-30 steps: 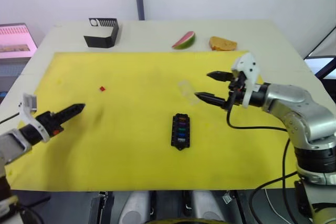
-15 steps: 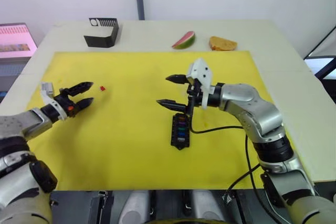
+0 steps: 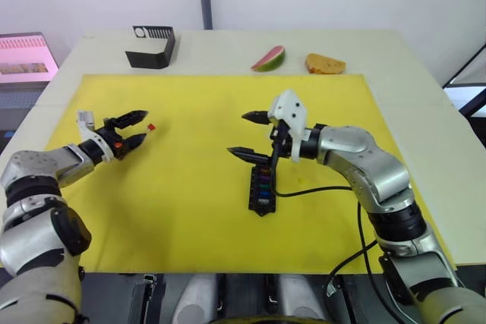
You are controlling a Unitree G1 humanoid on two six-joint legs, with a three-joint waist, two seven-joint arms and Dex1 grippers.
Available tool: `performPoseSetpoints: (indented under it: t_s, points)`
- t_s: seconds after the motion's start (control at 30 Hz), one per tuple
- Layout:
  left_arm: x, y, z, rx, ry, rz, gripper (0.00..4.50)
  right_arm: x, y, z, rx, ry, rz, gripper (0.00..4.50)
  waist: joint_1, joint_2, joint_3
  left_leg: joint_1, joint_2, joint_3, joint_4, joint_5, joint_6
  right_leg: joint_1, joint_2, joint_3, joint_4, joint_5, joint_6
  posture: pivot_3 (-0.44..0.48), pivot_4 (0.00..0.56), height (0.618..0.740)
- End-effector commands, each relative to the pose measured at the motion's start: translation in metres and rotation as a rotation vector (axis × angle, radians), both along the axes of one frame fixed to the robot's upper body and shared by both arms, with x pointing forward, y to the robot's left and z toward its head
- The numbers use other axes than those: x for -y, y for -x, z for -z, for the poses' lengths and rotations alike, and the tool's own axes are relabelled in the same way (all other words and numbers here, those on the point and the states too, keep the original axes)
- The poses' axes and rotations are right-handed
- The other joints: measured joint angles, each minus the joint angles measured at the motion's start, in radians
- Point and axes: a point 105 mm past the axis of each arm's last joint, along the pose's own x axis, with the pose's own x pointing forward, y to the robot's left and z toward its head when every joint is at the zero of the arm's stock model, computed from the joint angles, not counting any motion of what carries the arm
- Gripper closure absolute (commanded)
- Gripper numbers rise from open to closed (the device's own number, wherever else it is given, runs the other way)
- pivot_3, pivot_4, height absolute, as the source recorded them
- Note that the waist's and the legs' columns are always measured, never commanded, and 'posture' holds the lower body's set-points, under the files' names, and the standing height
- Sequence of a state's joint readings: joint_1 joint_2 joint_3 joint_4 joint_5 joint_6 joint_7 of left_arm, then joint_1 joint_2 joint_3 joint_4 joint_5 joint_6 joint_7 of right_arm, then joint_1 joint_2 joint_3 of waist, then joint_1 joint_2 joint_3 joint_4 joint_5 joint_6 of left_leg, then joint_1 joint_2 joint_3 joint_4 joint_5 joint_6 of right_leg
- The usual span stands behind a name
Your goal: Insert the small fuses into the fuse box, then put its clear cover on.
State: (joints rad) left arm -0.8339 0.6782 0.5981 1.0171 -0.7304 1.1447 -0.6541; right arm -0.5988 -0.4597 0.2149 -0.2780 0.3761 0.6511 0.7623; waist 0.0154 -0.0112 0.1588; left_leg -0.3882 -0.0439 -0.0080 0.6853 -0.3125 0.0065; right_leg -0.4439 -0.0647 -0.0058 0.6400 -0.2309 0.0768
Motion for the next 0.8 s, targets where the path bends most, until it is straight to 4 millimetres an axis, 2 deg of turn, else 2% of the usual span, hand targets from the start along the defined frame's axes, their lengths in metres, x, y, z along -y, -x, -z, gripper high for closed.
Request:
performPoseSetpoints:
  t_s: [0.03,0.23,0.37,0.47,0.57,0.7,0.8]
  points:
    - [0.017,-0.005,0.010,-0.030,-0.006,0.039,0.00,0.006,0.002,-0.015,0.059,-0.016,0.015,0.02,0.001,0.000,0.000,0.000,0.000,0.000,0.000,0.000,0.000,0.000,0.000,0.000,0.000,0.000,0.000,0.000,0.150,0.740]
    - [0.025,-0.009,0.018,-0.041,-0.020,0.047,0.00,0.010,0.000,-0.017,0.064,-0.012,0.036,0.02,0.005,0.000,0.000,0.000,-0.001,-0.001,0.000,0.000,0.000,0.000,-0.001,0.000,0.001,0.000,0.000,0.000,0.150,0.740]
    - [0.025,-0.013,0.031,-0.070,-0.090,0.017,0.00,0.012,0.000,-0.017,0.061,-0.009,0.040,0.02,0.014,0.001,-0.001,0.000,-0.001,-0.001,0.001,0.000,0.000,0.001,-0.001,0.000,0.001,0.000,0.000,0.000,0.150,0.740]
    - [0.026,-0.015,0.029,-0.053,-0.059,0.005,0.92,0.012,0.001,-0.018,0.060,-0.006,0.038,0.00,0.023,0.002,-0.002,0.003,-0.001,-0.001,0.001,0.000,0.001,0.002,-0.001,0.000,0.001,0.000,0.000,0.000,0.150,0.740]
    - [0.028,-0.013,0.030,-0.062,-0.065,0.025,2.47,0.012,0.002,-0.019,0.056,-0.010,0.040,0.00,0.023,0.002,-0.002,0.003,-0.001,-0.001,0.001,0.000,0.001,0.002,-0.001,0.000,0.002,0.000,0.000,0.000,0.150,0.740]
    - [0.025,-0.014,0.033,-0.069,-0.087,0.007,2.47,0.012,0.003,-0.018,0.045,-0.007,0.032,0.00,0.022,0.002,-0.002,0.002,-0.001,-0.001,0.001,0.000,0.001,0.001,-0.001,0.000,0.002,0.000,0.000,0.000,0.150,0.740]
    - [0.023,-0.014,0.033,-0.062,-0.105,0.000,3.26,0.012,0.004,-0.018,0.044,-0.002,0.027,0.00,0.020,0.002,-0.002,0.002,-0.001,-0.001,0.001,0.000,0.001,0.001,-0.001,0.000,0.002,0.000,0.000,0.000,0.150,0.740]
